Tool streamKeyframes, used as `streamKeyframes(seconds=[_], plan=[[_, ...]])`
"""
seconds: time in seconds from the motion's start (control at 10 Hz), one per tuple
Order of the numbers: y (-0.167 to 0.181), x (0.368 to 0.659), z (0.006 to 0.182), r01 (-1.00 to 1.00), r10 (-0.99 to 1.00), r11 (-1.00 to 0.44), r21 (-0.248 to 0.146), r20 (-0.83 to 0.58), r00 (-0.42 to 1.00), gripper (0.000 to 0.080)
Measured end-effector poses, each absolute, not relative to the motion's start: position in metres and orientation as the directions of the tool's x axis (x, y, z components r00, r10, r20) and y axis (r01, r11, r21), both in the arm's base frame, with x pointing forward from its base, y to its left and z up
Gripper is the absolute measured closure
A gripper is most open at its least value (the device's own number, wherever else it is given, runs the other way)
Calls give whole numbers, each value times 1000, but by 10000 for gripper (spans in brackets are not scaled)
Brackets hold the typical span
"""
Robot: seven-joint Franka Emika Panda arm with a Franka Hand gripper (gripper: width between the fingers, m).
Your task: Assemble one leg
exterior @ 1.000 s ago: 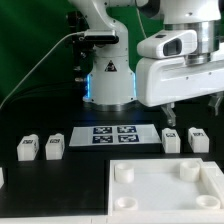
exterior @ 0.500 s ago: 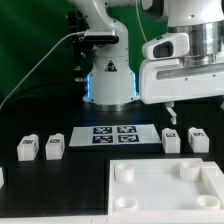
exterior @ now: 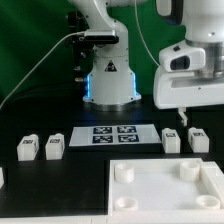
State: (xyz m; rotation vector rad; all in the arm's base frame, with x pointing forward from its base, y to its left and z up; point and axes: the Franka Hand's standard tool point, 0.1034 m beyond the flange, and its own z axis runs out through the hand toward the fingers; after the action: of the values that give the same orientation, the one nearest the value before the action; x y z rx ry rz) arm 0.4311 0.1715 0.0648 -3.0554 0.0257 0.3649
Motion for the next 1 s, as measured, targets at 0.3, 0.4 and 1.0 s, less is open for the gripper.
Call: streamKeyframes(seconds=[0.3, 0.4, 1.0], plan=[[170, 427, 56, -24, -1, -999, -41, -486, 874, 151], [172, 430, 55, -22, 2, -999, -38, -543, 840, 151], [173, 421, 45, -20, -3, -1000, -15, -708, 706, 151]])
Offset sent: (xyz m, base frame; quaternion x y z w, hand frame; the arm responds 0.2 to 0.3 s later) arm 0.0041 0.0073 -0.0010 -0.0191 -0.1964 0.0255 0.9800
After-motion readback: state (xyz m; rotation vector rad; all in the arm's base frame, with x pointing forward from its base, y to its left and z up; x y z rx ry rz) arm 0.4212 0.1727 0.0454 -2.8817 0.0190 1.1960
